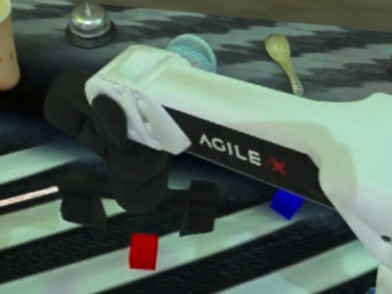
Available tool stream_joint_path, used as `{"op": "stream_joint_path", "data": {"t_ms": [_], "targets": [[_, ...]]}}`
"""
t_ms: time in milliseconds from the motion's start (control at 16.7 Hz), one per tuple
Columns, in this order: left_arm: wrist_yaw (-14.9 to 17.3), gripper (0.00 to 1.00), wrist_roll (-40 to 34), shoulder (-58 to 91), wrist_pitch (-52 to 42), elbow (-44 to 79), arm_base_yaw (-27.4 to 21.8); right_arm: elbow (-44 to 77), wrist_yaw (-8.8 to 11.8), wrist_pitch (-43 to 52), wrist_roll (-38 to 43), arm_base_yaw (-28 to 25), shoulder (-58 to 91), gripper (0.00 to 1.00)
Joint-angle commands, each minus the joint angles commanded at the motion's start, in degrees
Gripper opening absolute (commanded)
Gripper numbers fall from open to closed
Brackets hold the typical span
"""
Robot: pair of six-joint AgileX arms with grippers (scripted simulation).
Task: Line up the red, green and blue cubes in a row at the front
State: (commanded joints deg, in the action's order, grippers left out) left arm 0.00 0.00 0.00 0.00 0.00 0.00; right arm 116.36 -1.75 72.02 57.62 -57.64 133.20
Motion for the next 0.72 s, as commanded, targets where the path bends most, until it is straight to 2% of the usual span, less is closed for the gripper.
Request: {"op": "stream_joint_path", "data": {"t_ms": [420,720], "targets": [[0.0,1.00,0.2,0.4,-0.3,0.4,-0.2,0.4,-0.2,0.7,-0.4,0.5,-0.9,1.00],[0.2,1.00,3.5,9.6,-6.0,9.3,-3.1,-9.0,-3.4,-5.0,-6.4,5.4,-12.5,1.00]]}}
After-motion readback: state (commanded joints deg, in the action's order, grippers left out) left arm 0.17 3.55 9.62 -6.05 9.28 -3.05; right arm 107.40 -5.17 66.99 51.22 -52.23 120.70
